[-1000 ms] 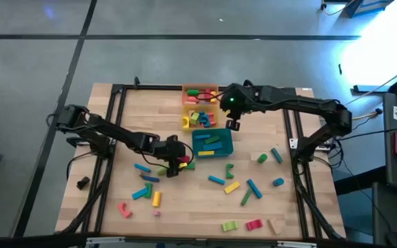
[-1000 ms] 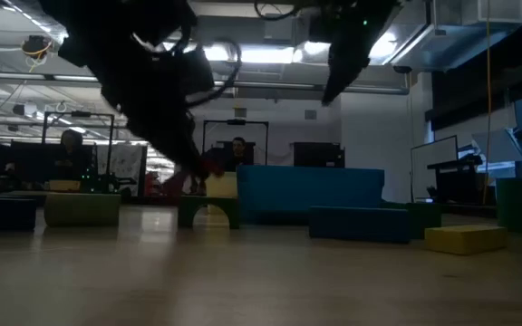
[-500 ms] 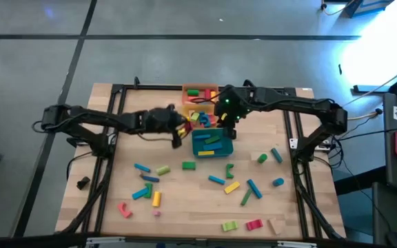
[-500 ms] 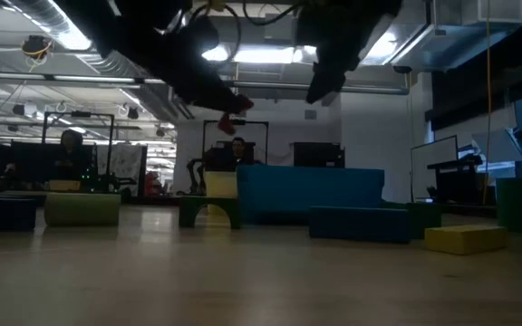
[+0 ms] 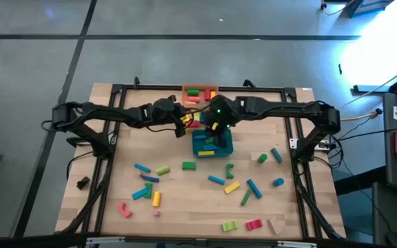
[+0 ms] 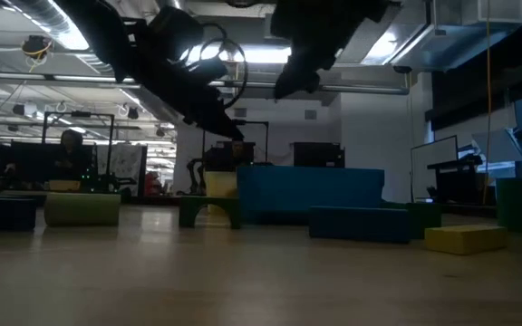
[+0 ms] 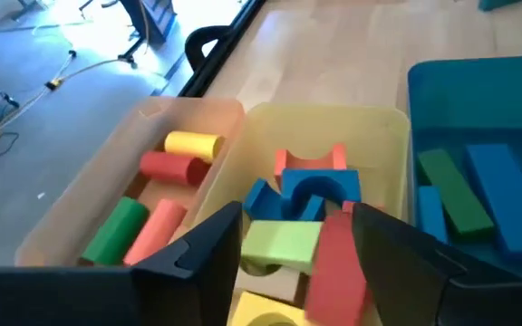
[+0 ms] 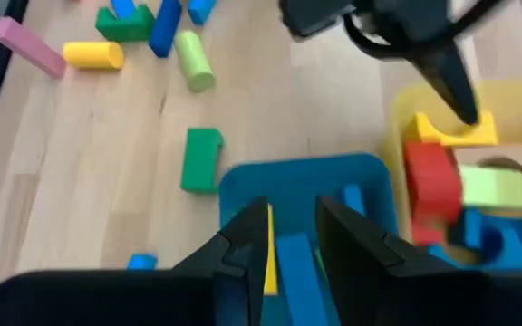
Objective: Sort blocks by size
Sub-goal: Put the green arch block into the yellow bin
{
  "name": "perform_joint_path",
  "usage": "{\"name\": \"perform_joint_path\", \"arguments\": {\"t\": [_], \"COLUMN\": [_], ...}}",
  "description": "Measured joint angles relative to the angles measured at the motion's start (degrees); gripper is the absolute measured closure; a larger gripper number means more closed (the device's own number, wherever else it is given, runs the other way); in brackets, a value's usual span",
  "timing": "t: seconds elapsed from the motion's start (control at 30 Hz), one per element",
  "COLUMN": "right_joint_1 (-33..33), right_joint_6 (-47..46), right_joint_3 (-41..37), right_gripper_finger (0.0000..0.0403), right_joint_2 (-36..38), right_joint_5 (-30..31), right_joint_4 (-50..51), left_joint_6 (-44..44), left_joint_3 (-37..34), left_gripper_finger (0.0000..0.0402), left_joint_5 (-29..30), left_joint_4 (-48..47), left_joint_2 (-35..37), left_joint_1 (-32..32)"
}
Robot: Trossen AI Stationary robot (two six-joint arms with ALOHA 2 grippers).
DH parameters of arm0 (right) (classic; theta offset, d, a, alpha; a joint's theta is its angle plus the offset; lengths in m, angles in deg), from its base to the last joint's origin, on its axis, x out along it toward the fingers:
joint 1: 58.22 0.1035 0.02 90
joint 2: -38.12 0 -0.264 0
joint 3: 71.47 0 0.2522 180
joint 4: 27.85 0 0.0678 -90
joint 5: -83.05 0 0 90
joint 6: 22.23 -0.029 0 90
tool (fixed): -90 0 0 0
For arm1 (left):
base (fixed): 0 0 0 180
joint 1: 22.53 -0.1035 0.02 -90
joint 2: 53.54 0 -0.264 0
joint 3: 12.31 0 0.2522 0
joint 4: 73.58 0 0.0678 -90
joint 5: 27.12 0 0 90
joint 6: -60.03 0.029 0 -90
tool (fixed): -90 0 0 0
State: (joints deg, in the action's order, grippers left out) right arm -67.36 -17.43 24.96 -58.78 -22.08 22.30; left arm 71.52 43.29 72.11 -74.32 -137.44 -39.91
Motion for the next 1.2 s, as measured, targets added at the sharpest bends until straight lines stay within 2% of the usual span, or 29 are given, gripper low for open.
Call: {"name": "perform_joint_path", "arguments": {"t": [0.2, 0.47, 0.63, 0.8, 0.93, 1.2], "right_joint_1": [3.3, 8.8, 11.0, 13.4, 14.7, 15.7], "right_joint_6": [-2.1, -4.2, -8.1, -6.9, -5.2, -4.4], "right_joint_3": [0.0, 0.0, 0.0, 0.0, -0.1, 0.0], "right_gripper_finger": [0.0296, 0.0211, 0.0183, 0.0175, 0.0175, 0.0175], "right_joint_2": [-3.7, -8.2, -11.0, -15.3, -17.7, -20.1], "right_joint_5": [0.0, 1.4, 2.9, 5.6, 9.3, 11.5], "right_joint_4": [-6.4, -16.2, -17.4, -21.4, -23.3, -22.8], "left_joint_6": [1.0, -4.0, -11.2, -14.7, -16.7, -16.8], "left_joint_3": [0.0, 0.0, 0.0, 0.0, 0.0, 0.0], "left_gripper_finger": [0.0203, 0.0202, 0.0202, 0.0202, 0.0202, 0.0202], "left_joint_5": [0.2, 0.6, 0.6, 0.2, 0.1, 0.1], "left_joint_4": [-2.8, -20.4, -30.0, -34.8, -35.5, -35.2], "left_joint_2": [4.7, 16.5, 24.1, 28.4, 29.2, 29.0], "left_joint_1": [-1.5, -2.2, -1.8, -0.2, 1.0, 2.9]}}
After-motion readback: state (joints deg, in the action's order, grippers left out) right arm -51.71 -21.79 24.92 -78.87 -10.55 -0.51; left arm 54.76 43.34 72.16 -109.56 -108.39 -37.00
